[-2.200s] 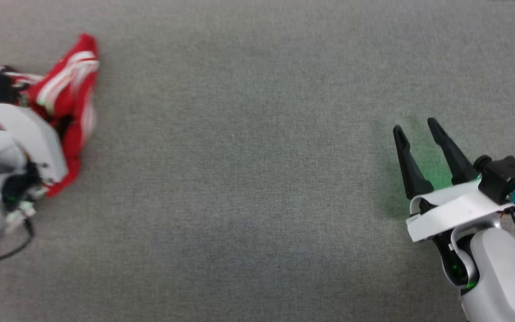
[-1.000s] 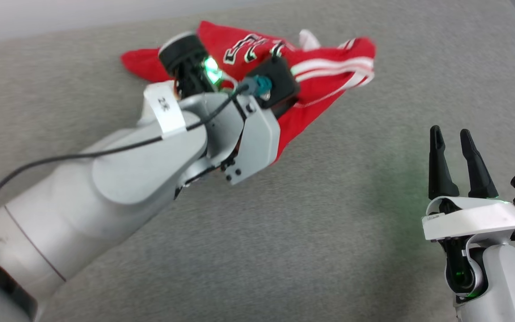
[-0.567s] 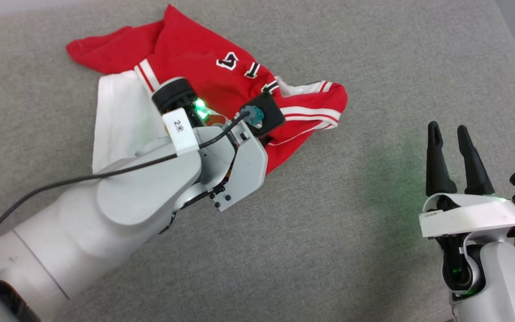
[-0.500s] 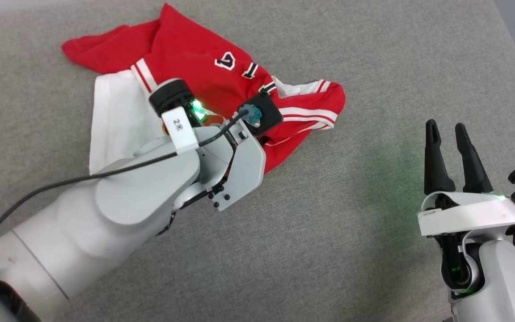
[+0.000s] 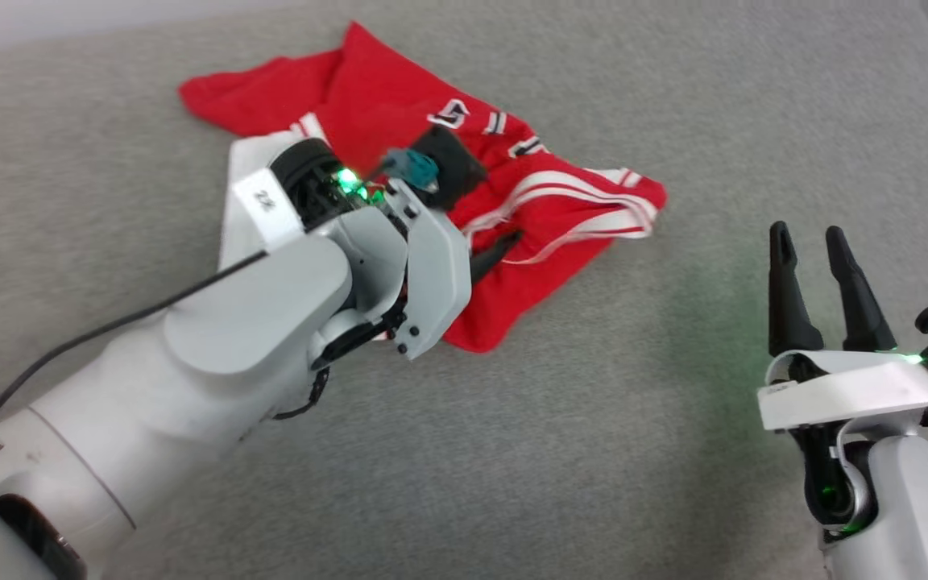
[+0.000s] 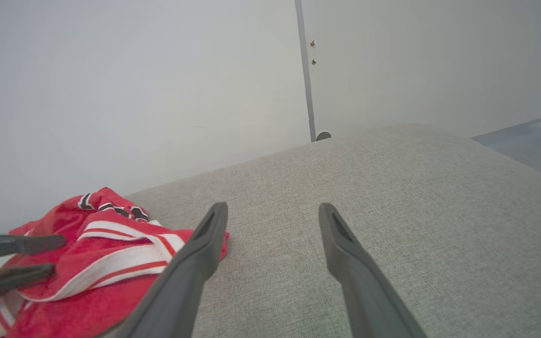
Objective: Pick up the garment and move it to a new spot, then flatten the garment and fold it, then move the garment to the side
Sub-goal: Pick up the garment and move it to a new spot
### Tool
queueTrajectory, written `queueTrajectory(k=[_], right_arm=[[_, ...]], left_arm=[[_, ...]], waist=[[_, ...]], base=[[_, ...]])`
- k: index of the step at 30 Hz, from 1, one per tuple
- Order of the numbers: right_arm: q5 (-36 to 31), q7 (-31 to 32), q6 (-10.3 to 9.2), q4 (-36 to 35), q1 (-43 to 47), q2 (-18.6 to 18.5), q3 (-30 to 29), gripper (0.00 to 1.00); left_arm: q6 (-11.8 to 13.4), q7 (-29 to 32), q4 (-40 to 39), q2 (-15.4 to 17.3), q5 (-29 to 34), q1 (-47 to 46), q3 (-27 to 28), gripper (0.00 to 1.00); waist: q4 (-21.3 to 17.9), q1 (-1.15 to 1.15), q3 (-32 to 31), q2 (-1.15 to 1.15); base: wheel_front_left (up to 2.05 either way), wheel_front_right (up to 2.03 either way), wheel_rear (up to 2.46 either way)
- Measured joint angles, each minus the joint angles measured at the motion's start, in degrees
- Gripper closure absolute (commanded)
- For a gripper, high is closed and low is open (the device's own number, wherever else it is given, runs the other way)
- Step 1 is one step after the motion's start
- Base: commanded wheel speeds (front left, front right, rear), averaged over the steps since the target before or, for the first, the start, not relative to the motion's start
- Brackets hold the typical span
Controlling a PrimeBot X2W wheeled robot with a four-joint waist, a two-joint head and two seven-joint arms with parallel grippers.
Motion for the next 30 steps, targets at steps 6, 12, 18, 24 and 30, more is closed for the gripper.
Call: queueTrajectory(k=[6,12,18,24,30], right_arm=[[-1.9,0.0,0.00,1.3,0.8,-3.1,0.1,0.00],[-2.4,0.0,0.00,3.2,2.4,-6.3,1.1,0.00],[-2.4,0.0,0.00,4.7,5.0,-9.4,1.6,0.00],[-1.8,0.1,0.00,5.3,9.2,-11.5,-0.2,0.00],[-1.8,1.0,0.00,4.2,13.1,-12.3,-1.7,0.00]], left_arm=[[0.0,-8.9,0.9,-0.3,-8.2,0.1,0.1,0.00],[0.0,-16.6,3.0,1.4,-12.1,6.0,0.1,0.00],[0.0,-23.6,7.8,1.5,-18.0,15.1,2.4,0.00],[0.0,-24.6,9.6,0.7,-18.1,22.3,9.3,0.00],[1.4,-24.7,8.9,1.4,-10.0,32.6,24.3,0.00]], waist=[[4.4,0.00,-3.3,0.00],[9.5,0.00,-7.1,0.00],[14.9,0.00,-11.2,0.00],[20.9,0.00,-14.8,0.00],[26.3,0.00,-18.1,0.00]], base=[[0.00,0.00,0.00],[0.00,0.00,0.00],[0.00,0.00,0.00],[0.00,0.00,0.00],[0.00,0.00,0.00]])
